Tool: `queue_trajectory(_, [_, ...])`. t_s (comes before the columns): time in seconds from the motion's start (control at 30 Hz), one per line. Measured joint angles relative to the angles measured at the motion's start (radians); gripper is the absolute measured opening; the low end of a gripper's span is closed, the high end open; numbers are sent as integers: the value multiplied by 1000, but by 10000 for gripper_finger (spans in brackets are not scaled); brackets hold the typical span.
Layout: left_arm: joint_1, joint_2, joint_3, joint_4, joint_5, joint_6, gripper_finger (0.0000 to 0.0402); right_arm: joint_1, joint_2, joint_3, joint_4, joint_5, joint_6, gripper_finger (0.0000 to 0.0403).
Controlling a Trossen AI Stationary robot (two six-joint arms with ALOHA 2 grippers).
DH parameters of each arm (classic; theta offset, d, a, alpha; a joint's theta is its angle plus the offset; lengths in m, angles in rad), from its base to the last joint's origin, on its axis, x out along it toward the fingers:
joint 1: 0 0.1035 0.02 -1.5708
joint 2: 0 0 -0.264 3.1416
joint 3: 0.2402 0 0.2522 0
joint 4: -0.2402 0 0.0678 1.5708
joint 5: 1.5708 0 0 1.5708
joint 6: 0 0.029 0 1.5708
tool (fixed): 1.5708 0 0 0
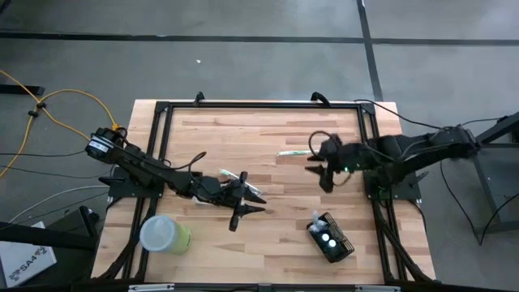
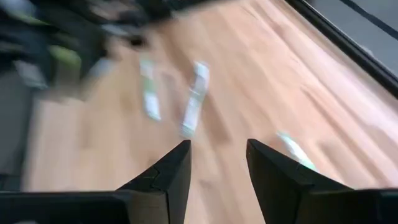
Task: Pick & Place toothbrushing station
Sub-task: Put the top green toothbrush into the bottom section of the black wire organizer
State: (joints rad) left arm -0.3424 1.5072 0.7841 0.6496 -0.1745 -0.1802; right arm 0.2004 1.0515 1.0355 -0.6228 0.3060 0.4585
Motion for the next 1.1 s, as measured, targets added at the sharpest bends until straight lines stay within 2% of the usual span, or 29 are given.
queue_trajectory(0.17, [0,-1,0,-3,-1,10,97,-147,0,0,-178,-27,-49,146])
queue_trajectory(0.23, [2,-1,0,-21,-10,23,97,-195,0,0,-197,-32,-99,146])
queue_trajectory(0.5, [65,-1,0,-166,-35,26,97,-404,16,0,-262,-174,-238,146])
queue_trajectory(0.63, [104,-6,0,-168,22,44,97,-468,46,-1,-279,-181,-262,146])
queue_trajectory(0.87, [169,-58,0,-207,192,75,97,-565,68,0,-306,-192,-296,146])
queue_trajectory(1.1, [222,-80,0,-224,204,88,97,-680,69,-65,-288,-266,-333,146])
